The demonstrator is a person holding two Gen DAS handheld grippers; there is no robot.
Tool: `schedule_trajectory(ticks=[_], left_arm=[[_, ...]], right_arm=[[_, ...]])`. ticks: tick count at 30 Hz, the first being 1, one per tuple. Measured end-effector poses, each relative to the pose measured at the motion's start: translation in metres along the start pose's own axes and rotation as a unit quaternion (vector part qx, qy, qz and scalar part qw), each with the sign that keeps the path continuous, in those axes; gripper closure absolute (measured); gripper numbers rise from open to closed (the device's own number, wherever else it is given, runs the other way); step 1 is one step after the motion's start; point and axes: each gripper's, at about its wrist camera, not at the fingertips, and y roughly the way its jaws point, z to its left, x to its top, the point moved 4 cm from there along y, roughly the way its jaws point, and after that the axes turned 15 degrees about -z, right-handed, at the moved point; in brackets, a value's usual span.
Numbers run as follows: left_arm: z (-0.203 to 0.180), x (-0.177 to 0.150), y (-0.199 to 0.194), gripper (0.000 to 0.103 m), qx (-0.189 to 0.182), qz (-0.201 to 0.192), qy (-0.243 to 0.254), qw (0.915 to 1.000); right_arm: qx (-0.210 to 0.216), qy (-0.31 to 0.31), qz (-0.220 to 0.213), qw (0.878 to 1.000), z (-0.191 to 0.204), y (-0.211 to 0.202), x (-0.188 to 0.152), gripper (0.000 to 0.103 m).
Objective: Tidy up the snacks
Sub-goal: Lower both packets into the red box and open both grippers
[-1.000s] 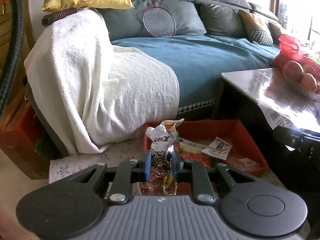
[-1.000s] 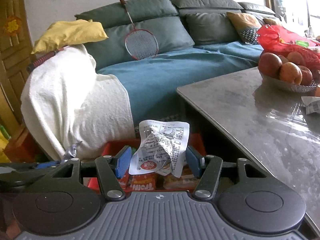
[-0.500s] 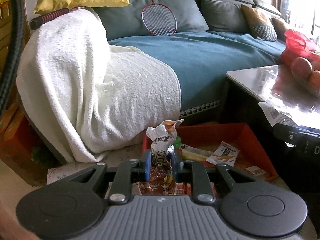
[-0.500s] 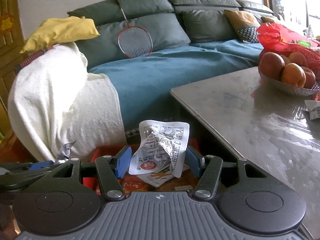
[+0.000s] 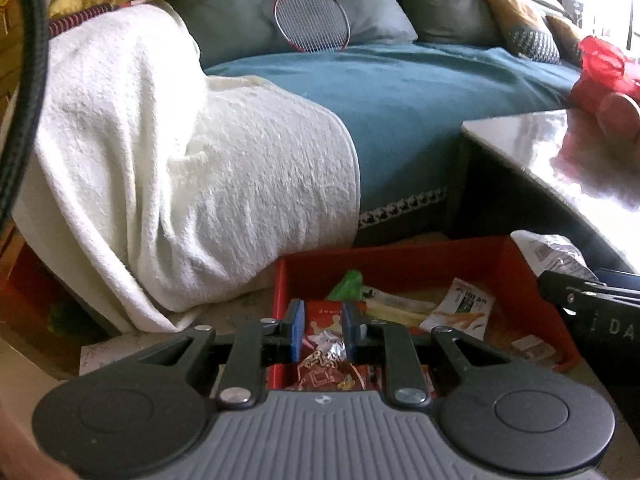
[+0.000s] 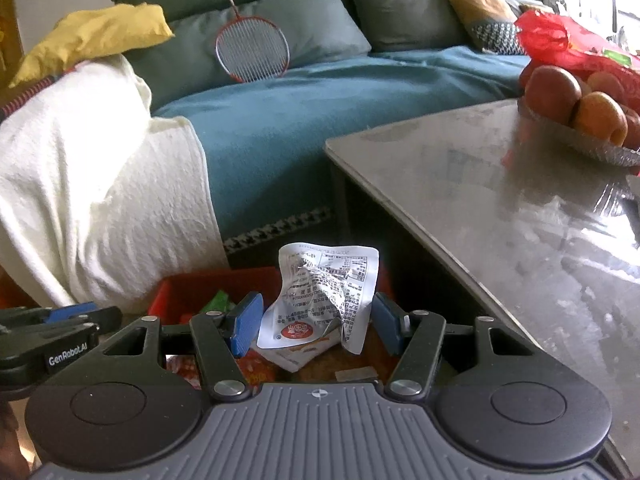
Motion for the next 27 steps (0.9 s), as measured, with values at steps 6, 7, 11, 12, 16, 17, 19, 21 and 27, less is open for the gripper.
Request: schedule_trajectory(ticks=[6, 7, 11, 12, 16, 17, 19, 21, 27], left_arm=[[0.004, -0.004, 0.005, 0.088, -0.004, 0.015, -0.007, 0.9999], [0.004, -0.004, 0.005, 0.088, -0.003, 0.014, -0.005, 0.9999], [0.007, -0.008, 0.010, 0.088, 0.003, 0.021, -0.001, 0.9998], [0.007, -0.009, 0.011, 0.088, 0.003, 0.024, -0.001, 0.9997], [0.005, -0.011, 0.006, 0.087, 0.000, 0.027, 0.003, 0.9996], [0.005, -0.011, 0.004, 0.086, 0.002, 0.026, 0.004, 0.9997], [0.006, -0.012, -0.002, 0.083, 0.002, 0.025, 0.003, 0.9997], [0.006, -0.013, -0.005, 0.080, 0.002, 0.025, 0.003, 0.9997], [0.007, -0.017, -0.009, 0.063, 0.009, 0.034, 0.007, 0.9993]], right_arm=[[0.008, 0.002, 0.028, 1.000, 0.002, 0.023, -0.012, 0.037], [0.007, 0.004, 0.032, 0.999, 0.002, 0.028, -0.013, 0.036], [0.000, -0.005, 0.049, 0.999, 0.003, 0.045, -0.019, 0.036], [-0.001, -0.007, 0.052, 0.999, 0.003, 0.047, -0.021, 0.035], [0.003, -0.003, 0.056, 0.998, 0.005, 0.046, -0.022, 0.032], [0.003, -0.004, 0.053, 0.999, 0.006, 0.043, -0.022, 0.031], [0.001, -0.005, 0.051, 0.999, 0.005, 0.037, -0.020, 0.030], [0.002, -0.003, 0.049, 0.999, 0.005, 0.032, -0.020, 0.028], [-0.002, -0.006, 0.052, 0.999, 0.004, 0.023, -0.021, 0.020]])
